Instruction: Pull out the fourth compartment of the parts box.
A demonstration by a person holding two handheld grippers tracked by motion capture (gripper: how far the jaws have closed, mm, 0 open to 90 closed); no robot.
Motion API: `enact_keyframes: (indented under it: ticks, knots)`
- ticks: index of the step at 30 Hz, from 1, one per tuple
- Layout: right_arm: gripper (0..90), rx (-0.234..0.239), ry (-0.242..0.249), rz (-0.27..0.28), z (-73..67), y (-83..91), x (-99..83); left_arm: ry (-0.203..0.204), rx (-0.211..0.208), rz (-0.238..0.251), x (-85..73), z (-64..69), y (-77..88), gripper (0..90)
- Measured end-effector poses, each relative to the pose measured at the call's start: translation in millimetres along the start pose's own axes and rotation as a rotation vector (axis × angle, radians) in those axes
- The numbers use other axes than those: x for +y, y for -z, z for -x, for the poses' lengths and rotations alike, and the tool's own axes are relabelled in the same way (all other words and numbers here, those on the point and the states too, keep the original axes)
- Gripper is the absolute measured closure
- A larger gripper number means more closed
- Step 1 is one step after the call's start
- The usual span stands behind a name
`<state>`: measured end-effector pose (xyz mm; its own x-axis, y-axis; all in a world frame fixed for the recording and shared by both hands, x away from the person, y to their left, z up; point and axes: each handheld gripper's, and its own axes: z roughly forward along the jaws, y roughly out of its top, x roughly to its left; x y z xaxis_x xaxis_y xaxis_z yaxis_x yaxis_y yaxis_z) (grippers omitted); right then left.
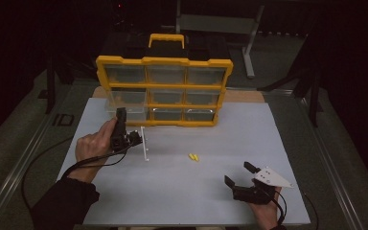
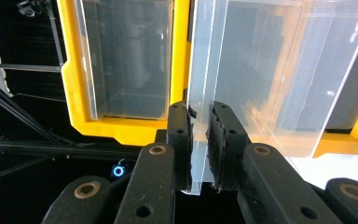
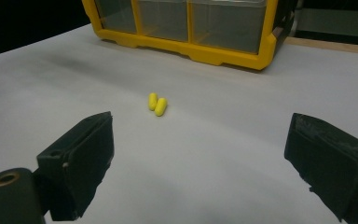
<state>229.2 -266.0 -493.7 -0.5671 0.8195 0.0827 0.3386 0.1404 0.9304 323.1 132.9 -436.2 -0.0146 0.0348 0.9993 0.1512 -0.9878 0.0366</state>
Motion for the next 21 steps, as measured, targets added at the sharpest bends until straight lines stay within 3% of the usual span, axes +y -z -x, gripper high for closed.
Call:
enact_keyframes:
  ticks: [21]
  knots:
    - [8.0, 0.002, -0.003, -0.003, -0.7, -0.5, 0.0, 0.006, 0.006, 0.012, -3.8, 4.8, 8.4, 79.3]
